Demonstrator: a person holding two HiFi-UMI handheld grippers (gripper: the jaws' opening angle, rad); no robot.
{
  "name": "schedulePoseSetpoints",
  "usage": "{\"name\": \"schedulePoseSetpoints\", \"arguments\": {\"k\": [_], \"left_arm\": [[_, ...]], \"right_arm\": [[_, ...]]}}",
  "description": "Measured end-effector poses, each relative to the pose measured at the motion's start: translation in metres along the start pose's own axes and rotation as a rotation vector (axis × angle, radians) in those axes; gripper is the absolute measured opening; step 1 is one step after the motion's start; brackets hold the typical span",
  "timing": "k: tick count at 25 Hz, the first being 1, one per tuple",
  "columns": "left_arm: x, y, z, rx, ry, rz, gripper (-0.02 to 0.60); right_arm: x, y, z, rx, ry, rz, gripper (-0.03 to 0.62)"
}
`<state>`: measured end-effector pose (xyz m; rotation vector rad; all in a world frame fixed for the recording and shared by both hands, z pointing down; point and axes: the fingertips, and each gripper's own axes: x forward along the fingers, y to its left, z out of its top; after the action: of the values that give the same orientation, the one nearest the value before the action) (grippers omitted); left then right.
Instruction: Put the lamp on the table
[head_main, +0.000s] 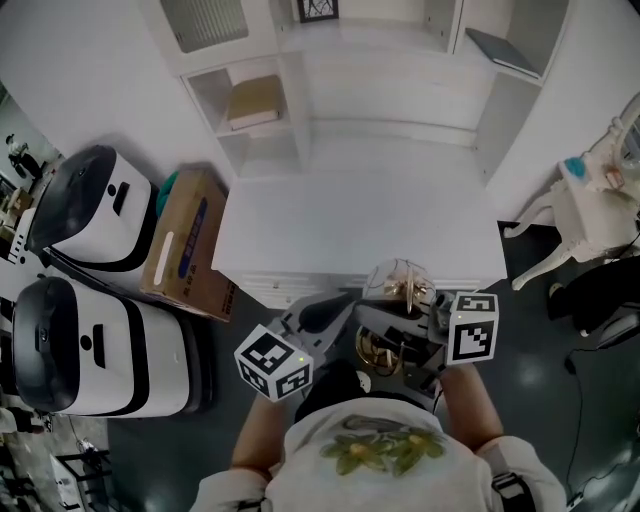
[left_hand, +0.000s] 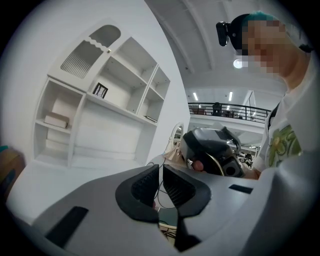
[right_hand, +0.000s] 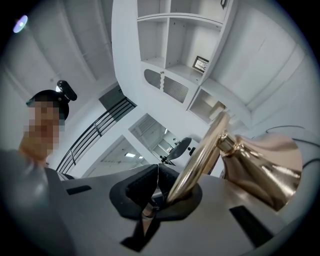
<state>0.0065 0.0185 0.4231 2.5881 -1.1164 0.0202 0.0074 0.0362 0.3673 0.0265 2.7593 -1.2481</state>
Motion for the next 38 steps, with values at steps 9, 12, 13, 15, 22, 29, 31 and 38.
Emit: {"name": "schedulePoseSetpoints", "arguments": {"k": [9, 12, 13, 15, 22, 29, 31, 38], "left_arm": [[0.025, 0.027, 0.010, -0.012, 0.014, 0.007, 0.048], [0.035, 0.036, 0.016, -0.012, 0.015, -0.002, 0.048], [0.038, 0.039, 0.018, -0.012, 0.017, -0.003, 0.048], [0.044, 0.045, 0.024, -0.008, 0.018, -0.006, 0.048], [0.054, 0.073, 0.045, -0.009, -0.003, -0.015, 0.048], [0.070, 0.122, 0.075, -0.021, -0.004, -0.032, 0.048], [0.075, 0.134, 0.081, -0.021, -0.005, -0.040, 0.048], [0.076, 0.137, 0.075, 0.015, -0.024, -0.063, 0.048]], "right_arm": [[0.008, -0.017, 0.027, -0.018, 0.024, 0.002, 0.032], [0.011, -0.021, 0.040, -0.003, 0.020, 0.011, 0.032], [0.012, -0.022, 0.044, 0.002, 0.019, 0.013, 0.032], [0.014, -0.024, 0.053, 0.007, 0.020, 0.020, 0.032], [0.030, -0.032, 0.081, -0.006, 0.025, 0.028, 0.032], [0.055, -0.058, 0.131, -0.019, 0.007, 0.006, 0.032], [0.062, -0.067, 0.142, -0.029, 0.000, -0.007, 0.032], [0.059, -0.074, 0.136, -0.062, -0.026, -0.013, 0.032]]}}
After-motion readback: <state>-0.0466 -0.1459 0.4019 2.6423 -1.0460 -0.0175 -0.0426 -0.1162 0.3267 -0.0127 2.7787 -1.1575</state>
